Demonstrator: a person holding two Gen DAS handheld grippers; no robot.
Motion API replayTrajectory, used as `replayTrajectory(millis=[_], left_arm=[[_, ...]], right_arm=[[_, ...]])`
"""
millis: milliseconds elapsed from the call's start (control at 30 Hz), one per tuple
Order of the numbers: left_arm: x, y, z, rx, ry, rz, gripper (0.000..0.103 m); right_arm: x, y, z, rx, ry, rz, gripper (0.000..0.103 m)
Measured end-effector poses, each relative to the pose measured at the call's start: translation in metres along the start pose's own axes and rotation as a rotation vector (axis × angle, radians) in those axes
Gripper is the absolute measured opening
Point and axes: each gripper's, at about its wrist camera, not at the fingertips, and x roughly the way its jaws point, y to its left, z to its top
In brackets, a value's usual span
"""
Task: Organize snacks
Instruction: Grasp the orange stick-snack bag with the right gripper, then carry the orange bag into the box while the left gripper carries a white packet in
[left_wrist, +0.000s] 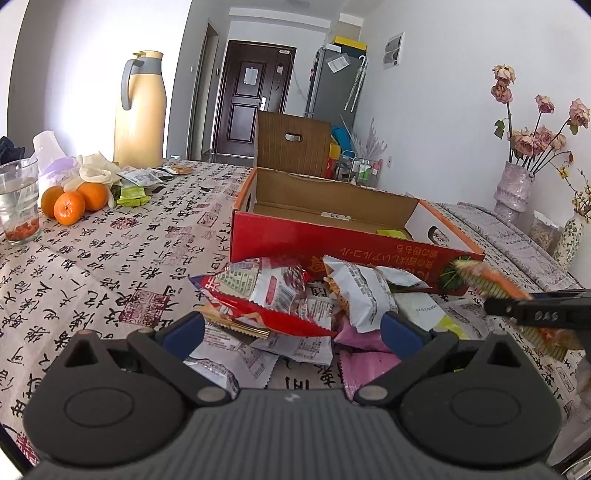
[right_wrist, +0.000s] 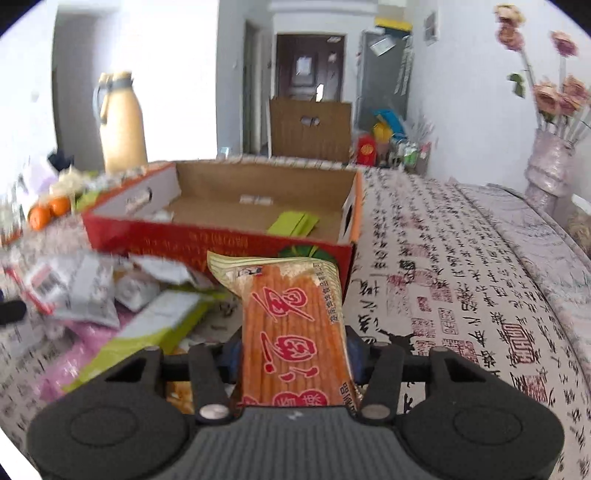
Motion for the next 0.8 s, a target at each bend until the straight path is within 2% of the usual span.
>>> replayTrajectory(millis=[300,500,667,767,800], left_arm=[[0.008,0.012,0.004,0.022,0.065,0.059,0.103],[0.024,0.025,-0.002,0.101,0.162,0.094,0.103],[0.039,0.031,-0.006,0.15,0.212,0.101,0.102],[0.047,0.034,-0.007,0.159,0.23,0.09,0.089],[0.046,0.034,-0.007,0.164,0.224,0.08,0.077]], right_arm=[[-0.03,-0.009,-0.011,0.155,-0.124,-0.008,0.05],[-0.032,-0.009,-0.019,0.184,-0.121,-0.017,0.05],[-0.032,-0.009,-0.025,0.206,-0.118,-0.024,0.05],[-0.032,-0.009,-0.027,0.211,-0.113,-0.028,0.05],[-0.032,-0.009,-0.028,0.213,-0.112,-0.031,0.05]])
